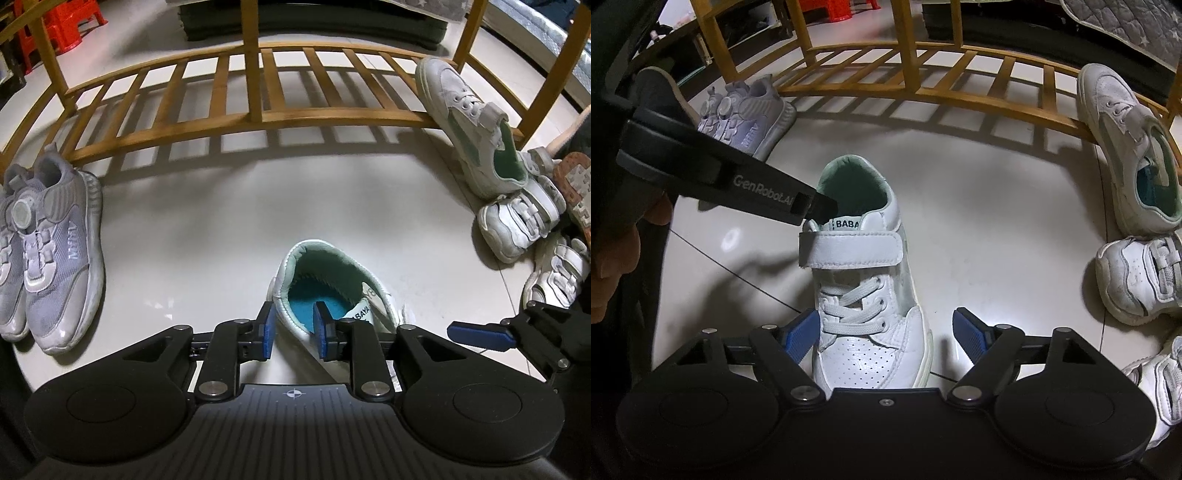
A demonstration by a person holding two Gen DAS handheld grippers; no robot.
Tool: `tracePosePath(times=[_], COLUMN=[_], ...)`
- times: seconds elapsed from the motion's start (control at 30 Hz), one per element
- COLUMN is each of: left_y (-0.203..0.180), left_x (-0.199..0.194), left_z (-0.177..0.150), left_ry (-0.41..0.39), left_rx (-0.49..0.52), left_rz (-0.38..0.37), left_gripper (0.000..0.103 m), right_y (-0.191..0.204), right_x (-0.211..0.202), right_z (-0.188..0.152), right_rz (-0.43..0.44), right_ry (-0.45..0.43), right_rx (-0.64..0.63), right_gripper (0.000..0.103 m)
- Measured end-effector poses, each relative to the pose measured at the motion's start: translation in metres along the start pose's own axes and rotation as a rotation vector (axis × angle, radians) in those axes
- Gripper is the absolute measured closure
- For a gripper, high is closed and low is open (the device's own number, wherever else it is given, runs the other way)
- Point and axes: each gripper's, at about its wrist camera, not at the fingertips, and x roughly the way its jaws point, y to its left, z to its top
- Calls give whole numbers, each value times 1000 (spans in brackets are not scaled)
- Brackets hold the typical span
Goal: Organize scattered shoes
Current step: 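Hold the white velcro sneaker by its heel collar with the left gripper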
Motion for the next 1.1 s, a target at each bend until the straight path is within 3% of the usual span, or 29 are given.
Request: tracePosePath(times=[0.3, 0.43, 0.87, 1.1], left_y=[4, 5, 8, 8], left_x=[-1, -1, -6, -9], left_z=[1, 1, -4, 3], left_ry=[14, 15, 12, -3], left_rx=[-3, -8, -22, -16], left_rz=[-13, -2, 30, 45], left_gripper=[80, 74, 75, 67], right_y=[1, 2, 3, 3], right_x=[1, 0, 1, 1], right_z=[0, -1, -2, -5], right_rz=[-4, -5, -13, -19], right_ry=[5, 5, 17, 37], right_rx=[-9, -10, -15, -25], right_gripper=[21, 21, 21, 19])
